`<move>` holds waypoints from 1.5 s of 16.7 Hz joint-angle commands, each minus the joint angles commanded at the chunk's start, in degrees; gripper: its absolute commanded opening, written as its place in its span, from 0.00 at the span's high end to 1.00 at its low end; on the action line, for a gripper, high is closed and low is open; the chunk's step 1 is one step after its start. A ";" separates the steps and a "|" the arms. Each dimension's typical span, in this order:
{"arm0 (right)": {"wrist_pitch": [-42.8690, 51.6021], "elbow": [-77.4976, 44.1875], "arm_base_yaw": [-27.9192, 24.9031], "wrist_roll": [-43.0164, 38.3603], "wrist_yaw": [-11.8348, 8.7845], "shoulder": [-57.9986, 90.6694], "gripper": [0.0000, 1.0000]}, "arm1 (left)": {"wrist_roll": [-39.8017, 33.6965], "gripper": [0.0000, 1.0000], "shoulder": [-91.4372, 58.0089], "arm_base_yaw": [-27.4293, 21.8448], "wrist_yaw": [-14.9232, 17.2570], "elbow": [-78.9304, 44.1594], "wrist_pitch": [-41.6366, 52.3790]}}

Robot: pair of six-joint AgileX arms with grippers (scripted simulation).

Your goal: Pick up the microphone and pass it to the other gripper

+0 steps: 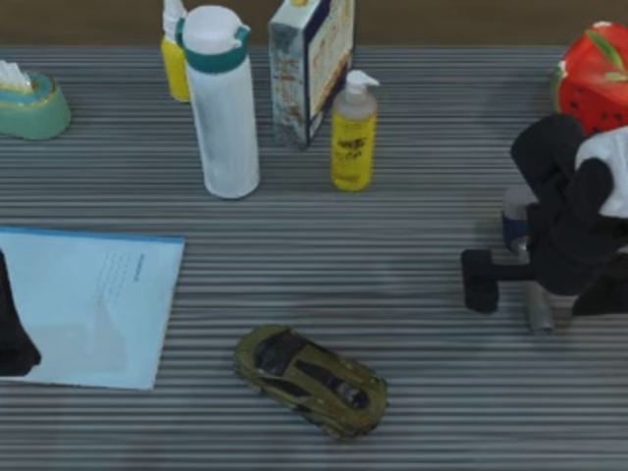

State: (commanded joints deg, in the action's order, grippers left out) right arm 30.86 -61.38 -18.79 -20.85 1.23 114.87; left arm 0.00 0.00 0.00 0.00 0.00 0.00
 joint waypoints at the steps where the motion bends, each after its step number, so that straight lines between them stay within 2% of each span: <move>1: 0.00 0.00 0.00 0.00 0.00 0.00 0.15 | 0.00 0.00 0.00 0.00 0.00 0.00 0.00; 12: 0.00 0.00 0.00 0.00 0.00 0.00 0.98 | 0.00 0.00 0.00 0.00 0.00 0.00 0.00; 20: 0.00 0.00 0.00 0.00 0.00 0.00 1.00 | 0.00 0.00 0.00 0.00 0.00 0.00 0.00; 21: 1.37 -1.00 0.11 1.02 1.68 -2.59 1.00 | 0.00 0.00 0.00 0.00 0.00 0.00 0.00; 23: 0.70 -0.91 0.06 1.20 1.41 -2.66 1.00 | 0.00 0.00 0.00 0.00 0.00 0.00 0.00; 25: -2.21 -0.43 -0.04 1.97 0.18 -3.09 1.00 | 0.00 0.00 0.00 0.00 0.00 0.00 0.00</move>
State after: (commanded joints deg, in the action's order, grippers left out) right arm 28.64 -61.81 -18.83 -18.89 1.41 111.78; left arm 0.00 0.00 0.00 0.00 0.00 0.00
